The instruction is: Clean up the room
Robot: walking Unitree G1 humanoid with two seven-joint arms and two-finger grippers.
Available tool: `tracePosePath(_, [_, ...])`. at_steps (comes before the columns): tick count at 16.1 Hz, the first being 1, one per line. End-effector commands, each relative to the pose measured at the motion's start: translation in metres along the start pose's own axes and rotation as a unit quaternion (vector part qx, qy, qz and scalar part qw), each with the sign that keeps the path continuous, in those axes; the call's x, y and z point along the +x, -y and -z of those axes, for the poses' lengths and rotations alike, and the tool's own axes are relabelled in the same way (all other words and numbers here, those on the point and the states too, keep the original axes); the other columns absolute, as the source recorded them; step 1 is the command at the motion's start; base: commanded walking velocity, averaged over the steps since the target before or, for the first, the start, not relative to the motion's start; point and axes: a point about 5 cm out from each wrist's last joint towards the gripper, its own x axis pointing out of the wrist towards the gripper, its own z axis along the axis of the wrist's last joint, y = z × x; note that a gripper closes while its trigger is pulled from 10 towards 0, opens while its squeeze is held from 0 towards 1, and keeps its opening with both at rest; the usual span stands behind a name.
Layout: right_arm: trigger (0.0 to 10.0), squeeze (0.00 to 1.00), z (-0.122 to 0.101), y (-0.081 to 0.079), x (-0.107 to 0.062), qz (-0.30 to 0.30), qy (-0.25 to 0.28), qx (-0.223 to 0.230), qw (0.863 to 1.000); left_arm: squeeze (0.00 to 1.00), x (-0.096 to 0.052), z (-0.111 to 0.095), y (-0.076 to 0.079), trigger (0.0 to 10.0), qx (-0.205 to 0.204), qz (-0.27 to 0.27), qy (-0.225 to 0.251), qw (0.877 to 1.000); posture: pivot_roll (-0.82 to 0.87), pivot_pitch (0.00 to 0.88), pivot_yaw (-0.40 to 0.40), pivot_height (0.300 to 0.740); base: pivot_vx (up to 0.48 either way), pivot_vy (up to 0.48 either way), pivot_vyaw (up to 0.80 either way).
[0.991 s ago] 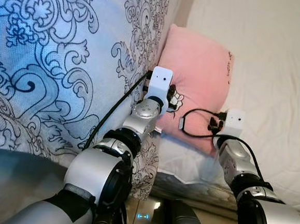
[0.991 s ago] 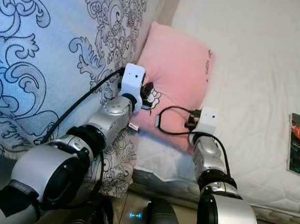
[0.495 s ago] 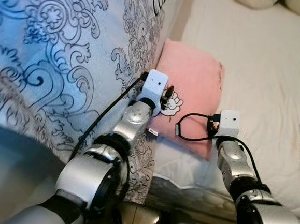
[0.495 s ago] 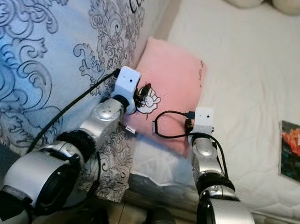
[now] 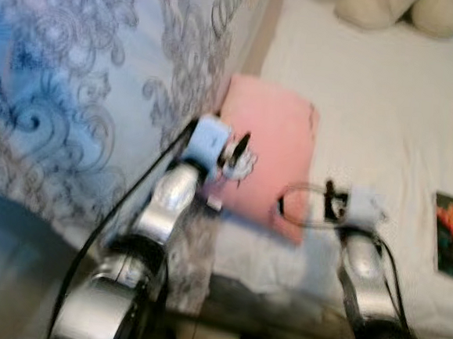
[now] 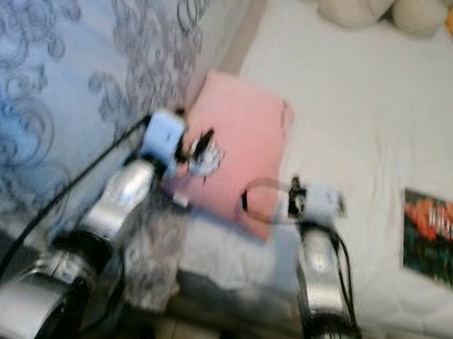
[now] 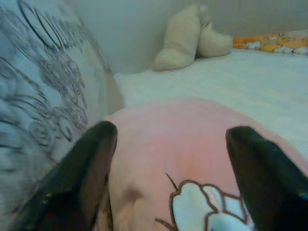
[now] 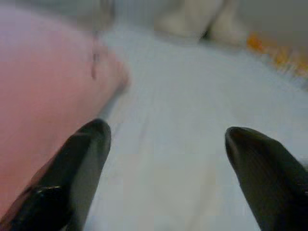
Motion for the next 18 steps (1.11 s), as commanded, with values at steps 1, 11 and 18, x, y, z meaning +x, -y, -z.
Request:
tracePosePath(1, [10.0, 1.0, -0.018, 0.003, -0.008, 0.004, 0.046, -0.002, 0.999, 1.0, -0.02, 0.004, -0.021, 10.0, 0.004, -0.025, -0.014, 1.0, 0.08, 0.0, -0.003, 0.74, 0.0, 0.0, 0.0])
tracePosePath(11, [10.0, 0.0, -0.001, -0.013, -0.045, -0.081, -0.032, 0.032, 0.996, 0.0, -0.084, 0.037, -0.012, 10.0, -0.157, -0.076, -0.092, 0.98, 0.05, 0.0, -0.02, 0.74, 0.0, -0.384, 0.0])
tracePosePath(18, [10.0, 0.0, 0.0, -0.022, -0.04, -0.105, -0.045, 0.032, 0.993, 0.0, -0.067, 0.028, -0.001, 10.0, -0.151, -0.037, -0.07, 0.985, 0.04, 0.0, -0.01, 0.74, 0.0, -0.48, 0.0])
